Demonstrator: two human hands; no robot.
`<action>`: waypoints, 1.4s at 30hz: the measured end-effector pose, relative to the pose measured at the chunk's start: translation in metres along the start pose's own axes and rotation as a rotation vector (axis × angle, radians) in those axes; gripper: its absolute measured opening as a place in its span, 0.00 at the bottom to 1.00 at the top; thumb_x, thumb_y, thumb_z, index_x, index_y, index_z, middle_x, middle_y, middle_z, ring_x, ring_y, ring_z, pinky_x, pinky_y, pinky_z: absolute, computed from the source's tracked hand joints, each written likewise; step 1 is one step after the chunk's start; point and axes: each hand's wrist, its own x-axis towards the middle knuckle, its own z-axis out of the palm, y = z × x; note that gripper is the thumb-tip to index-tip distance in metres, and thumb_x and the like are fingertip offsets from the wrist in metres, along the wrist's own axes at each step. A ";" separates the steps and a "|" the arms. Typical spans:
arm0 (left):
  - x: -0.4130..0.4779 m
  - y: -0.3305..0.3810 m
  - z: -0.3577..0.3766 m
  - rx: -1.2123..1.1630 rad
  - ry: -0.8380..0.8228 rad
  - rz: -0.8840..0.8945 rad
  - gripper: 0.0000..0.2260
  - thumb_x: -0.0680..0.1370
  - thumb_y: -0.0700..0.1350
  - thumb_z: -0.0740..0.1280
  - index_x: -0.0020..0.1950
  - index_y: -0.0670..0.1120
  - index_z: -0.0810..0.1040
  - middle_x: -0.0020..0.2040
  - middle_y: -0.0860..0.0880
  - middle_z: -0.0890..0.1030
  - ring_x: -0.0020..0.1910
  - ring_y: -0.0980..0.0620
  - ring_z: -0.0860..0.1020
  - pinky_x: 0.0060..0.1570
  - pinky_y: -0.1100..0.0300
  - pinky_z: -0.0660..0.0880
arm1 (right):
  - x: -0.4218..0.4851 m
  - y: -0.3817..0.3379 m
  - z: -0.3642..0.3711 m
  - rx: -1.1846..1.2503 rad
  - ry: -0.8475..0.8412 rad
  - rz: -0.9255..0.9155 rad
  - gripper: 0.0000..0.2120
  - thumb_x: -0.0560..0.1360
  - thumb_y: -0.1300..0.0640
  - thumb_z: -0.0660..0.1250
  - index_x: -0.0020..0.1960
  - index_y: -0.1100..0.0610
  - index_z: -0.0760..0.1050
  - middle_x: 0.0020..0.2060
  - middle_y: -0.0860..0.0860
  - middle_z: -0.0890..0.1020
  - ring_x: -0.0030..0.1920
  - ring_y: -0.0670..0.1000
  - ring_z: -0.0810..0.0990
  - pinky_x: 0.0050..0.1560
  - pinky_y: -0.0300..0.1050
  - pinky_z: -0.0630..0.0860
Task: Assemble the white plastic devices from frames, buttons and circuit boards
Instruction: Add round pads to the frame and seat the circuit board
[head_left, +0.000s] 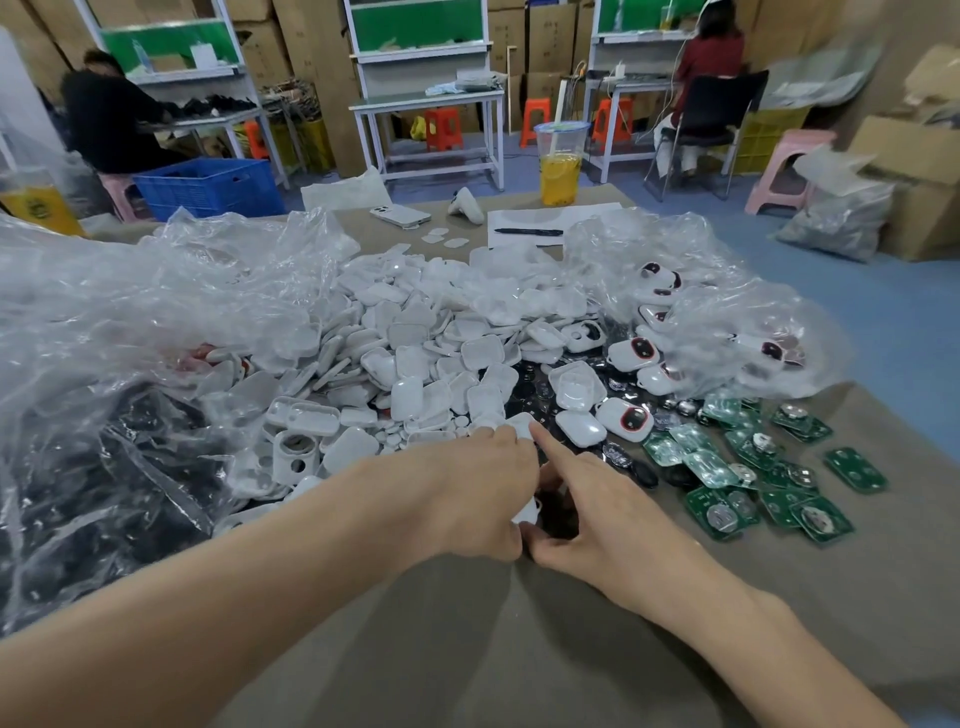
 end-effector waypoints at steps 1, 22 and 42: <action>-0.001 0.000 0.001 0.016 0.017 0.012 0.17 0.79 0.49 0.64 0.63 0.41 0.70 0.56 0.45 0.71 0.49 0.51 0.65 0.42 0.62 0.58 | 0.000 0.000 0.000 0.006 0.002 0.001 0.46 0.73 0.46 0.70 0.82 0.46 0.46 0.47 0.32 0.71 0.52 0.35 0.66 0.55 0.25 0.62; -0.054 -0.057 0.037 -1.090 0.335 -0.021 0.05 0.77 0.50 0.71 0.50 0.57 0.77 0.43 0.56 0.79 0.42 0.56 0.77 0.47 0.56 0.73 | -0.003 0.010 0.006 0.053 0.044 -0.065 0.37 0.75 0.44 0.69 0.79 0.40 0.56 0.59 0.32 0.75 0.61 0.33 0.68 0.60 0.26 0.64; -0.078 -0.047 0.063 -0.275 0.362 0.159 0.09 0.84 0.53 0.57 0.57 0.59 0.77 0.53 0.63 0.76 0.53 0.59 0.72 0.54 0.62 0.70 | -0.009 0.001 -0.001 0.000 0.045 -0.116 0.26 0.77 0.48 0.69 0.73 0.42 0.68 0.59 0.37 0.76 0.60 0.39 0.70 0.60 0.25 0.61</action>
